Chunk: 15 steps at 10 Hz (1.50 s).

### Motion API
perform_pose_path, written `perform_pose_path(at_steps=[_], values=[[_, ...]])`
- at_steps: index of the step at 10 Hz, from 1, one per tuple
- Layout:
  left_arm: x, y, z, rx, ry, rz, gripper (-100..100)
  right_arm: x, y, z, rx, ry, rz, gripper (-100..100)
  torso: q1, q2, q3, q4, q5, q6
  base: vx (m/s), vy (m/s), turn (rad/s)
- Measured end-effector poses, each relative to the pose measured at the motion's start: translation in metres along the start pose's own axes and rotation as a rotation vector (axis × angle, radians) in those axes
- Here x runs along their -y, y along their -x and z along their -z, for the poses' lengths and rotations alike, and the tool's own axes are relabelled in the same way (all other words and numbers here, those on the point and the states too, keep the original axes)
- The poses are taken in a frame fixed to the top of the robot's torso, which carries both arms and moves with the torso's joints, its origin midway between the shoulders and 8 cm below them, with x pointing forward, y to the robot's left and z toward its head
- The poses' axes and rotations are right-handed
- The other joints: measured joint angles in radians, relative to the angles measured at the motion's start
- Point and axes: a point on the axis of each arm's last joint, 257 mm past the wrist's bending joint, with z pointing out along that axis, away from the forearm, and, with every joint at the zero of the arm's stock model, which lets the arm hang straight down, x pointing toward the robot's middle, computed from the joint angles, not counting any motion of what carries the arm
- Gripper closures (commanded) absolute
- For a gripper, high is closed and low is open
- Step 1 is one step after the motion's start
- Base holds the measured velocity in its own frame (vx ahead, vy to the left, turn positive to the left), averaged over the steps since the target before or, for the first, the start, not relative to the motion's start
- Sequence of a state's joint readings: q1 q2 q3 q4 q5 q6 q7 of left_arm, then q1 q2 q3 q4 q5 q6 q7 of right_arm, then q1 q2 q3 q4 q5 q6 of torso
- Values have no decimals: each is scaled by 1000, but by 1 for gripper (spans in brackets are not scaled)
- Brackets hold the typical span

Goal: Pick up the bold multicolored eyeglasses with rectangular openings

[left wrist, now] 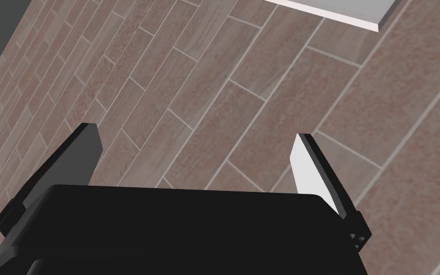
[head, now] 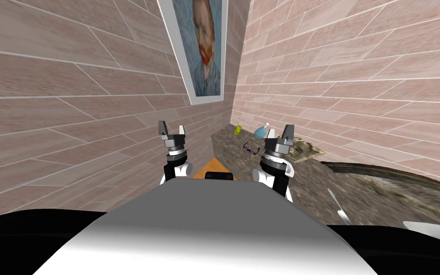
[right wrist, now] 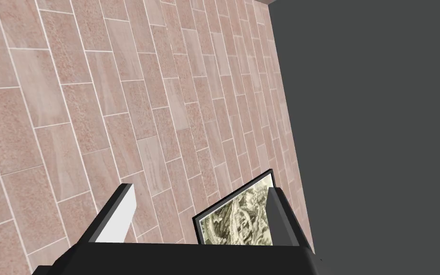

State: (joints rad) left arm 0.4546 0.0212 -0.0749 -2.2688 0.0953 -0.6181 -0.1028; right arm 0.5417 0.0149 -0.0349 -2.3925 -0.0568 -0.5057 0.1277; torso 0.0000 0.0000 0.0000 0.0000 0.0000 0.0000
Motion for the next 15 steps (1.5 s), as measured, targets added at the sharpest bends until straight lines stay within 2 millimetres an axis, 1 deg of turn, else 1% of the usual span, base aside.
perform_pose_path(at_steps=[4,9,15], values=[[0,0,0,0,0,0,0,15,-10,6,-104,-26,55,-100,2,1,1,0,1,0,-12,36,96],[0,0,0,0,0,0,0,44,-18,19,-248,-73,145,-100,2,1,0,0,0,0,-10,41,91],[0,0,0,0,0,0,0,73,-19,30,-389,-115,239,-100,2,0,0,0,1,0,-4,34,83]])
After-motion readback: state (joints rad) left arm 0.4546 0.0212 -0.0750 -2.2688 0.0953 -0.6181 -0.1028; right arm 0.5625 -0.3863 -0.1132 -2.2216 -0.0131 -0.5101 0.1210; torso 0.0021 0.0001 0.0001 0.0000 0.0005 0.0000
